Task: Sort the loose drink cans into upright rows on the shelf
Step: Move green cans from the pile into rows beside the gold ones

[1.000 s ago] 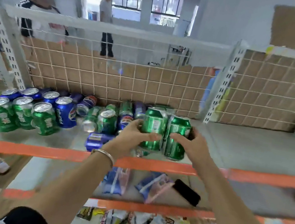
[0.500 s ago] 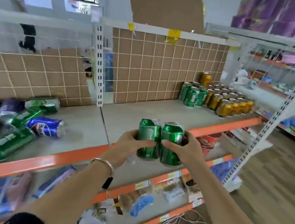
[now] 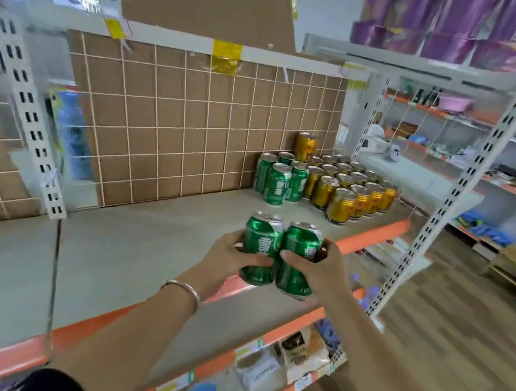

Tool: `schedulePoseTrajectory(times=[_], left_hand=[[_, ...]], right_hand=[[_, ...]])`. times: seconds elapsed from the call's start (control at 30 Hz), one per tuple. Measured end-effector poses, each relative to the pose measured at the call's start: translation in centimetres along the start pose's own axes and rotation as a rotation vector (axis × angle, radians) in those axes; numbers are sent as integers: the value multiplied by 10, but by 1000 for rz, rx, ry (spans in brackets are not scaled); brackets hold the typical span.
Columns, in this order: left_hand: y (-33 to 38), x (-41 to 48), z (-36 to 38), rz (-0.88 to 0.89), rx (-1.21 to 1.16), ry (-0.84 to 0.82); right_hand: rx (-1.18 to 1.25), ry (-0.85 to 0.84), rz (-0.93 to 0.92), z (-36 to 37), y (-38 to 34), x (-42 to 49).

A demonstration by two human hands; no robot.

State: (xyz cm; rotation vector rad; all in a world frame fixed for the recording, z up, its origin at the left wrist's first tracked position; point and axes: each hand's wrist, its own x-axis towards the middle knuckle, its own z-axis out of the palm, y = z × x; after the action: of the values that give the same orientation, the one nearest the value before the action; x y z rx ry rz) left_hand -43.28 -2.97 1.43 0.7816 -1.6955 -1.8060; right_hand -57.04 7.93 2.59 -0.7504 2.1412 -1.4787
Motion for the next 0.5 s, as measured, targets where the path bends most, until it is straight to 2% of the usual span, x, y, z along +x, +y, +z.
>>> schedulePoseTrajectory(times=[0.33,0.5], left_hand=[[-2,135,21,-103,59,50],[-7,185,34,-113,107,100]], right_hand=[[-213,-32,-11,-9,-12,134],[-346,-107,-45,-10,-17,197]])
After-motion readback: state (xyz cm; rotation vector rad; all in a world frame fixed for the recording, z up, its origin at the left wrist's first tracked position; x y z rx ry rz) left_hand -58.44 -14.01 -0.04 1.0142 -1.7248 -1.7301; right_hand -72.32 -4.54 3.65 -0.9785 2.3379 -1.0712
